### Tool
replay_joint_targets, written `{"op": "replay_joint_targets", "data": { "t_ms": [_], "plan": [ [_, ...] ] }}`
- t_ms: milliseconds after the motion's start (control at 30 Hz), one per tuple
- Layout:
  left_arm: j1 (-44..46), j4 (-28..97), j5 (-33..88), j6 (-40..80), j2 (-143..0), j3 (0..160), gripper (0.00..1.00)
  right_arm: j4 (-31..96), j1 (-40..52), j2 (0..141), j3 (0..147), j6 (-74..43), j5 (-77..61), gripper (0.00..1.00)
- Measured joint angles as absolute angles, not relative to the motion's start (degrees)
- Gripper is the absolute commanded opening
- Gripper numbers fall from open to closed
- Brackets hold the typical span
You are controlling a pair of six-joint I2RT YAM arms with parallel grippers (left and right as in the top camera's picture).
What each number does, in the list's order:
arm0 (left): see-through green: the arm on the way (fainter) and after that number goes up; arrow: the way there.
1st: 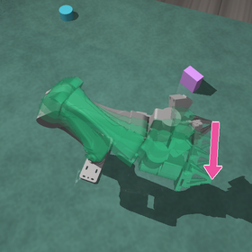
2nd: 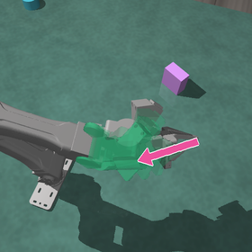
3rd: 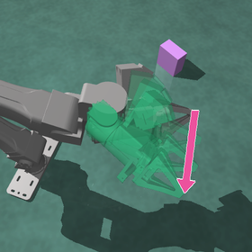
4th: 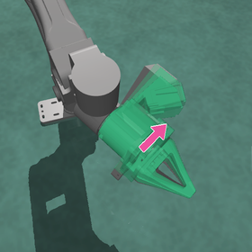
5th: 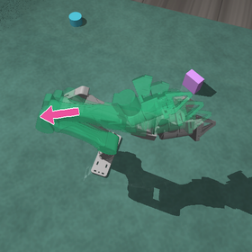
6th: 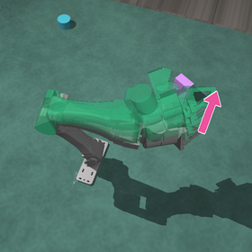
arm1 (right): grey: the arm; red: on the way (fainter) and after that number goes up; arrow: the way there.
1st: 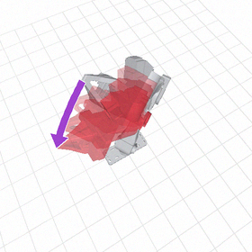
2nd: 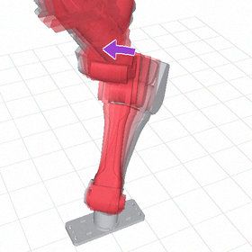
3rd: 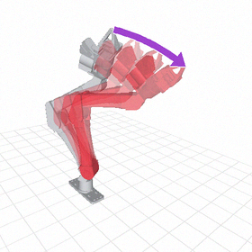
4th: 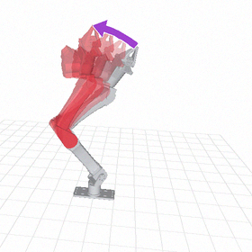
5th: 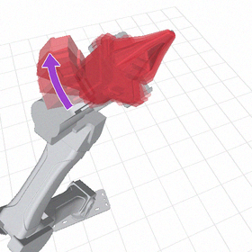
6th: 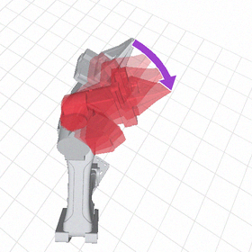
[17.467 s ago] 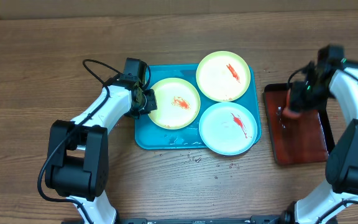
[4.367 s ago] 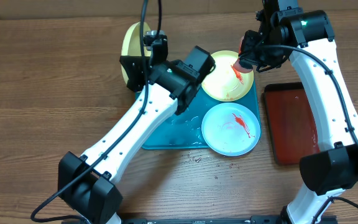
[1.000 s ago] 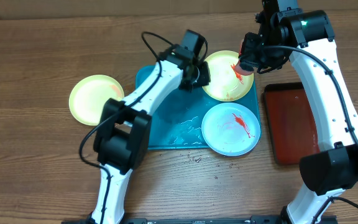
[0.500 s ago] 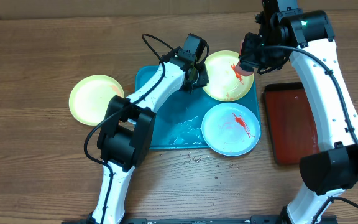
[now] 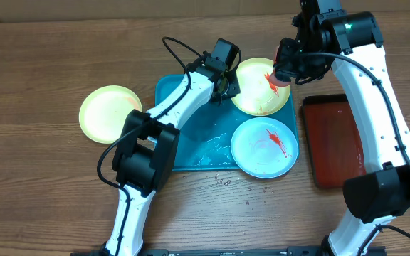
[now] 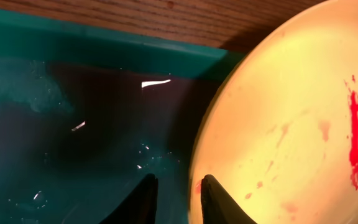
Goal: Clean dirty plates on tray and stack at the side
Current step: 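Move the left gripper to the rim of the upper yellow plate, then grip the yellow plate rim and drag it to the tray center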
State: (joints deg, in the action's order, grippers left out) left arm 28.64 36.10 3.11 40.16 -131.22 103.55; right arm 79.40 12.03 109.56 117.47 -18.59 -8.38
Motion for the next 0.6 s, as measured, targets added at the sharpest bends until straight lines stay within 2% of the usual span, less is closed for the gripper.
{"op": "replay_joint_targets", "data": {
  "t_ms": [200, 333, 600],
  "plan": [
    [29.65, 34.52, 2.48, 40.23, -131.52, 103.55, 0.22, 79.31, 12.03, 109.56, 117.47, -18.17, -8.1, 0.04],
    [30.02, 34.41, 2.52, 40.51, -133.38, 103.55, 0.05, 79.44, 12.05, 109.56, 117.47, -18.09, -8.08, 0.04],
    [29.45, 32.47, 2.72, 40.58, -133.62, 103.83, 0.04, 79.5, 12.03, 109.56, 117.45, -17.96, -8.1, 0.04]
  ]
}}
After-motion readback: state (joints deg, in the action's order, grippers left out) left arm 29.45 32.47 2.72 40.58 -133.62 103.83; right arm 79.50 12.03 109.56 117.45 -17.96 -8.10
